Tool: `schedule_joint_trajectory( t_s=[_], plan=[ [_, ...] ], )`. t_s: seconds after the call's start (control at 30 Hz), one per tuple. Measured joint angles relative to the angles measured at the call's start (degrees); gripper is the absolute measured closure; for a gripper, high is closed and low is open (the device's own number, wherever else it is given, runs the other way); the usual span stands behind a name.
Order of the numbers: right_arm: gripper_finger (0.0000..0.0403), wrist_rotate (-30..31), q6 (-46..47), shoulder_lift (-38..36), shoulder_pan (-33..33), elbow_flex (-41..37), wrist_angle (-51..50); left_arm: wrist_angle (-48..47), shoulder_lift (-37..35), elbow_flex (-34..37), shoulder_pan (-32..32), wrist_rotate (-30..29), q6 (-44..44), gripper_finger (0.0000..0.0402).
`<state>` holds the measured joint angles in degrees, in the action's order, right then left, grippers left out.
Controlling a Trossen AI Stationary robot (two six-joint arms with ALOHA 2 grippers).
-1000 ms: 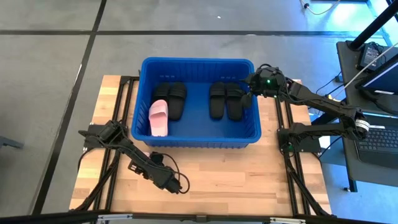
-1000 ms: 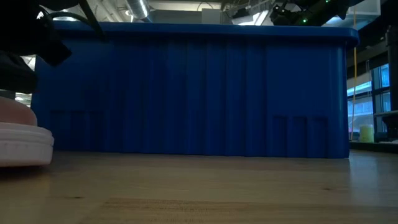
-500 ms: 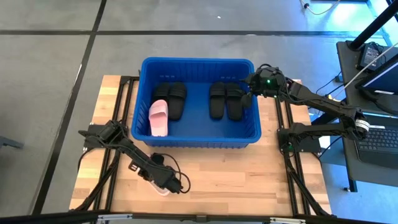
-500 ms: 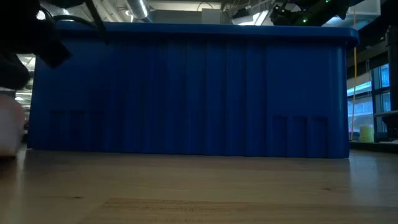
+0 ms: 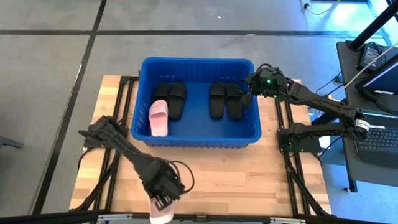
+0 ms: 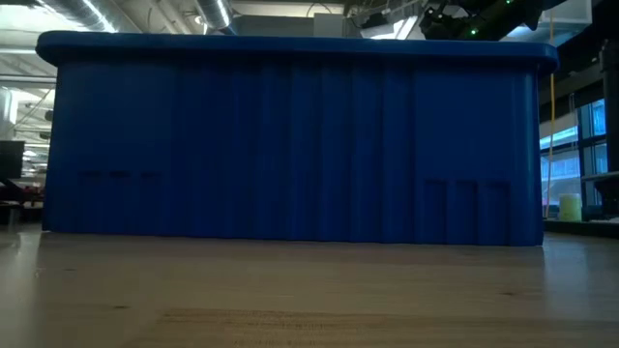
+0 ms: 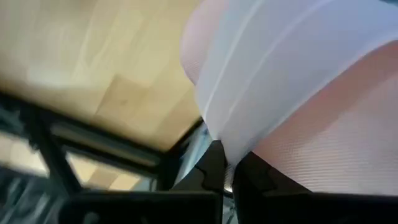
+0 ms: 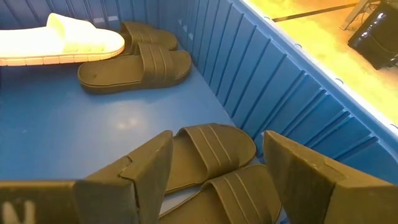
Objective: Pick and place slides into bin
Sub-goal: Put the pink slide into the organizer bin
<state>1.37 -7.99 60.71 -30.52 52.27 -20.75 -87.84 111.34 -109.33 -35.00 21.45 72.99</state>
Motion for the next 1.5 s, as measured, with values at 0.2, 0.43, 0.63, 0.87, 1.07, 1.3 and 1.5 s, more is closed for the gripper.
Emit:
schedule_joint_trajectory(
  t_s=[0.2, 0.43, 0.63, 0.87, 1.07, 1.3, 1.5],
  plan=[
    [0.0152, 0.0, 0.0, 0.0, 0.0, 0.0, 0.0, -2.3, -5.0, -10.7, 2.8, -14.2, 1.4, 0.0398],
    [0.0152, 0.0, -0.2, 0.0, 0.0, 0.0, -0.1, -2.2, -12.2, -17.5, 8.5, -35.5, -8.3, 0.0398],
    [0.0152, 0.1, -0.2, 0.0, -0.1, 0.0, 0.0, -2.2, -15.7, -18.0, 17.1, -55.6, -28.3, 0.0398],
    [0.0152, 2.9, 0.0, 0.0, -0.1, 0.0, -0.1, -2.2, -15.2, -14.4, 29.6, -71.3, -42.1, 0.0399],
    [0.0152, 6.1, 0.2, 0.0, -0.1, 0.0, 0.1, -2.1, -15.1, -3.5, 39.7, -71.3, -40.9, 0.0399],
    [0.0152, 8.7, 0.2, 0.0, -0.1, 0.0, 0.4, 4.8, -14.8, 12.4, 42.6, -71.8, -38.6, 0.0399],
    [0.0152, 8.8, 0.2, 0.1, -0.1, 0.0, 0.4, 11.0, -14.8, 23.1, 42.6, -69.1, -34.9, 0.0399]
  ],
)
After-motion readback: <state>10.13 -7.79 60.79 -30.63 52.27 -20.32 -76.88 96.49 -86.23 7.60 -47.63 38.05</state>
